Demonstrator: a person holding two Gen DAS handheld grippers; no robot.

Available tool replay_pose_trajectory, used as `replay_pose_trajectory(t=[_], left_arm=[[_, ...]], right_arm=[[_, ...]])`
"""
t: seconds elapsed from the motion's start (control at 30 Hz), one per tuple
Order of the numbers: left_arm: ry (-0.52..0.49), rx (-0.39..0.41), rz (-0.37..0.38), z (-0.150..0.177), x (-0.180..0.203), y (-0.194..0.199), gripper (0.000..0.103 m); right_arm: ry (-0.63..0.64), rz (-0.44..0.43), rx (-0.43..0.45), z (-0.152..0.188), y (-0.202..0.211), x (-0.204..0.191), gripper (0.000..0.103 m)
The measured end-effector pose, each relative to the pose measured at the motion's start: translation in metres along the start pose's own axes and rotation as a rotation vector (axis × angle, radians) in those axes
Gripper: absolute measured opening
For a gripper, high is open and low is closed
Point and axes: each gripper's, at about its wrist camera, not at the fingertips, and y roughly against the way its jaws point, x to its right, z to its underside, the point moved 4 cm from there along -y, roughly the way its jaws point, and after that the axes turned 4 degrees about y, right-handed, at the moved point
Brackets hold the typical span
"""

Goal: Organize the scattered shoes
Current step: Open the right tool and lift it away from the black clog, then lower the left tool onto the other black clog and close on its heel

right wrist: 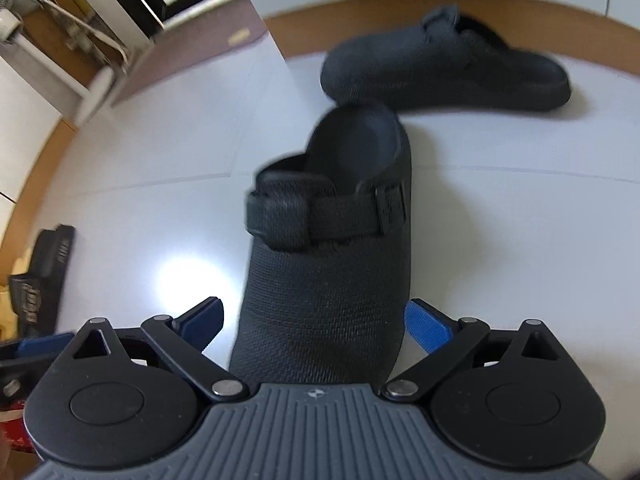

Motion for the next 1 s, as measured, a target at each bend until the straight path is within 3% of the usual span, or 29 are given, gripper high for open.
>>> replay_pose_trajectory(t=[0.27,0.5,0.67,1.0], left_arm=[[-0.126,0.023,-0.04,-0.037,0.031,0.02,0.086],[-0.283,0.03,-0.075,-0.061,0.074,0.025,0.085],[-0.34,0.037,-0.086,-0.078,0.096,0.009,0.085],[-0.41,-0.057,-0.12,-0.13,0.143,-0.05,0.085]], right_arm=[[0.033,-0.038,0.152,0.032,0.1,-0.016,0.1],[-0.017,-0.01,0.254,0.066,0.156,-0.008,0.1],[-0.093,-0.02,0.304,0.087,0.17,0.016,0.1],[-0.199,-0.003,0.325,0.102,0.162,0.06,0.1]])
